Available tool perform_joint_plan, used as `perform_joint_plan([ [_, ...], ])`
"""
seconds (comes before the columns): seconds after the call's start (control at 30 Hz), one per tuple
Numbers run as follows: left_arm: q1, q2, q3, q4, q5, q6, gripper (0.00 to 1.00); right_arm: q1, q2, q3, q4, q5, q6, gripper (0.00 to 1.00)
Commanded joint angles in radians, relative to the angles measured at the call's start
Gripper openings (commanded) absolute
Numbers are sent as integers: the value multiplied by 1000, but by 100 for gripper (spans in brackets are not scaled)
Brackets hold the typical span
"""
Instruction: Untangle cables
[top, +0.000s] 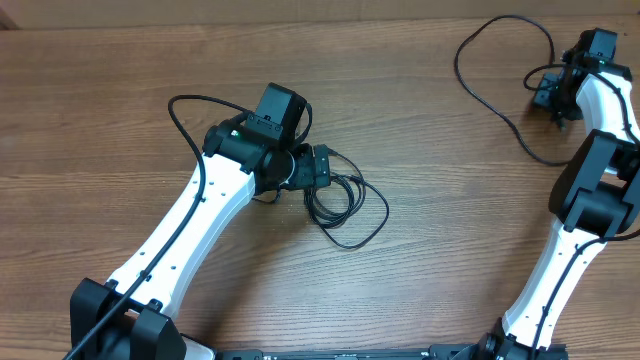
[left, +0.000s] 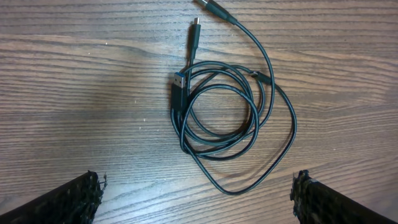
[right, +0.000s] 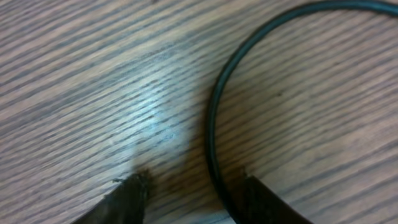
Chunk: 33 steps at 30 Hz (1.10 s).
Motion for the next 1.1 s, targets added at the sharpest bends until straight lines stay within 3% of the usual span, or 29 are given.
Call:
perform_joint_plan([
  [0.0,6,0,-2,1,-14,-6,99,-4,6,-8,-30,-21,-24,41],
  [0.3,6,0,-2,1,-14,-6,99,-5,6,-8,-56,-53,-24,20],
  [0.43,6,0,-2,1,-14,-6,100,-7,6,-7,-40,-53,-23,4],
  [1.07,6,0,-2,1,-14,-6,100,-17,-71,136,-53,-109,45,4],
])
